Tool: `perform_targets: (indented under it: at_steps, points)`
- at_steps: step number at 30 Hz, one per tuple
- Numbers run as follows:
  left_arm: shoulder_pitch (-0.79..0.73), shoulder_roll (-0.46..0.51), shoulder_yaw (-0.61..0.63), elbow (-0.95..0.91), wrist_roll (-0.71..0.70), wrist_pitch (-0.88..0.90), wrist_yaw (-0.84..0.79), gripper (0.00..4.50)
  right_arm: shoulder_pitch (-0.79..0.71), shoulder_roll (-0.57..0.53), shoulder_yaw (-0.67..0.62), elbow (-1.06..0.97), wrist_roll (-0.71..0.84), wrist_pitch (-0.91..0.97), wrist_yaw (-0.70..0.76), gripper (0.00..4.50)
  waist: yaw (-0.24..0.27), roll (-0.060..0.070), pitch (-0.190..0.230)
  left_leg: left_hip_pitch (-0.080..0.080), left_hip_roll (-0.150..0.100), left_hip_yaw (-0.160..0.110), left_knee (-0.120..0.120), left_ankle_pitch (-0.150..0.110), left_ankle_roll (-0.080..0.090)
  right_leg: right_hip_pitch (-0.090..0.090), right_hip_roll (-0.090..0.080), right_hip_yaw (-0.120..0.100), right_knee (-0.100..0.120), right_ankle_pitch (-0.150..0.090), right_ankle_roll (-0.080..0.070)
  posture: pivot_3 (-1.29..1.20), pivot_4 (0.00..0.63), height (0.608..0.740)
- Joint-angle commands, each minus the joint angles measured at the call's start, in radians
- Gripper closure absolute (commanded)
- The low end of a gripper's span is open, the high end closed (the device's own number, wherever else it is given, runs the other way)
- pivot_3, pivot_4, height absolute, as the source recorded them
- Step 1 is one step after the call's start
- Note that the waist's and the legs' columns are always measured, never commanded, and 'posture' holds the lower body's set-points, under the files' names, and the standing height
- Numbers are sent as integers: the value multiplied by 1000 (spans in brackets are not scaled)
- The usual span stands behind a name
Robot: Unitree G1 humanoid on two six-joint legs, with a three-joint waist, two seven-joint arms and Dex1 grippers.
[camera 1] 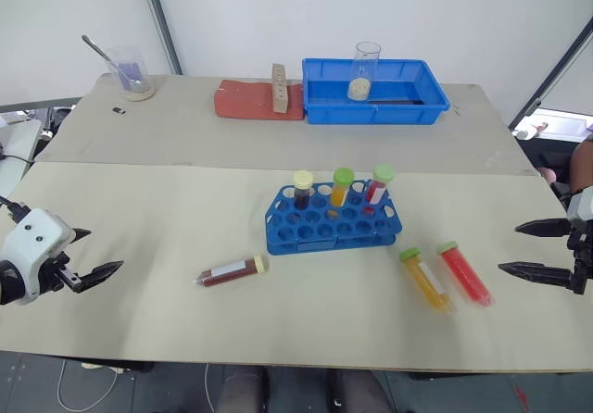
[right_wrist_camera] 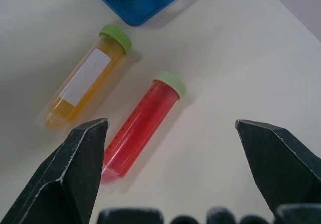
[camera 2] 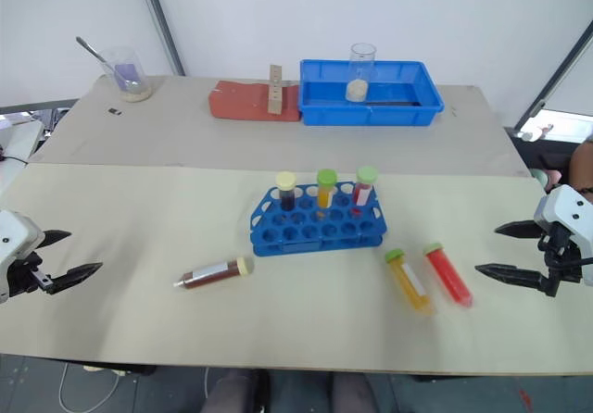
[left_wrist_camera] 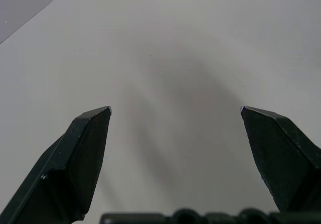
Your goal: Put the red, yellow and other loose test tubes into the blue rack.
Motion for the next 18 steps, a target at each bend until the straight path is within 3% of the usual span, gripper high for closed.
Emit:
perform_targets:
  at_steps: [1, 18]
  points:
    - [-10, 17, 12, -2, 2, -2, -4, 72, 1, 2, -50, 14, -3, -29, 9, 0, 0, 0, 0, 0, 0, 0, 0, 0, 0, 0, 0, 0, 0, 0, 0, 0, 150, 729]
    - [-43, 1, 23, 10, -33, -26, -57, 72, -6, 4, -41, 57, -12, -67, 13, 0, -1, 0, 0, 0, 0, 0, 0, 0, 0, 0, 0, 0, 0, 1, 1, 0, 150, 729]
